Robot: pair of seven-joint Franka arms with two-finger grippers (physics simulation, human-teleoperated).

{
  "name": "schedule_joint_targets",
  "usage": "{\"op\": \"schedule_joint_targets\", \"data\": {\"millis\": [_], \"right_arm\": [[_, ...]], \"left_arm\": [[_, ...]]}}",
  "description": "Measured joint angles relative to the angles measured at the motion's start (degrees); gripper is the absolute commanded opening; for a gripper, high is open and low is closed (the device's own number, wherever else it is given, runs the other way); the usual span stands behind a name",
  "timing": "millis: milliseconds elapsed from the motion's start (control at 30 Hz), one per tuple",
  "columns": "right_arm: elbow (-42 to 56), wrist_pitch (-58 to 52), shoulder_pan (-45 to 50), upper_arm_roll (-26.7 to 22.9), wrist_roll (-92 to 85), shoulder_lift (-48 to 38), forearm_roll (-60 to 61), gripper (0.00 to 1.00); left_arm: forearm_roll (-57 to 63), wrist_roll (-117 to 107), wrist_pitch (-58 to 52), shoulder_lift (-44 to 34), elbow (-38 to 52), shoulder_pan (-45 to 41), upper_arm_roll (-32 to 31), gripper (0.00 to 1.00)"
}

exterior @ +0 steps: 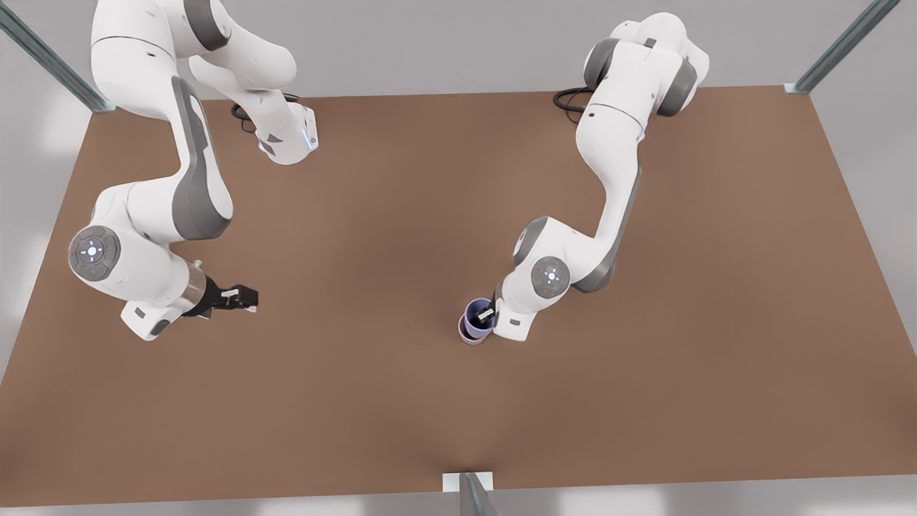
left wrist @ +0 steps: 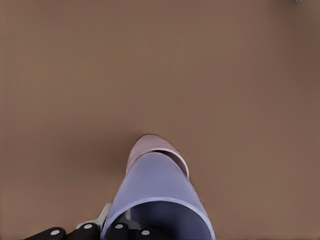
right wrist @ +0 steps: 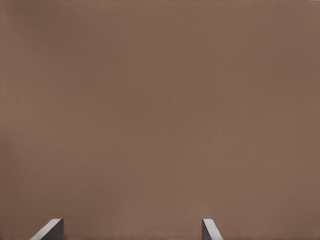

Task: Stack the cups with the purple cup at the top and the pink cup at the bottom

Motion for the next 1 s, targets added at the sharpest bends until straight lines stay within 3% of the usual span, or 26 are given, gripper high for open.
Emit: {"op": "schedule_joint_targets", "data": {"millis": [367,467,833,933,967,1000], "right_arm": [[0.0,-0.17,-0.06,0.09,0.0,0.01,0.09,1.0],[0.0,0.23,0.13,0.09,0.09,0.05,0.18,1.0],[0.0,0.07,0.4,0.26,0.0,0.09,0.18,1.0],[0.0,0.35,0.35,0.26,0.0,0.1,0.24,1.0],[-0.08,0.35,0.37,0.26,0.0,0.09,0.26,1.0],[0.0,0.35,0.34,0.26,0.0,0.14,0.24,1.0]], "left_arm": [[0.02,0.11,1.23,0.45,-0.67,-0.78,-0.09,0.21],[-0.11,0.22,1.29,0.45,-0.77,-0.79,-0.09,0.3],[-1.43,-0.11,2.11,1.15,-0.86,-1.58,-0.09,0.34],[-1.44,-0.11,2.11,1.1,-0.86,-1.49,-0.09,0.44],[-1.46,-0.11,2.11,1.07,-0.86,-1.49,-0.09,0.59],[-1.46,-0.11,2.11,1.06,-0.86,-1.49,-0.09,0.83]]}}
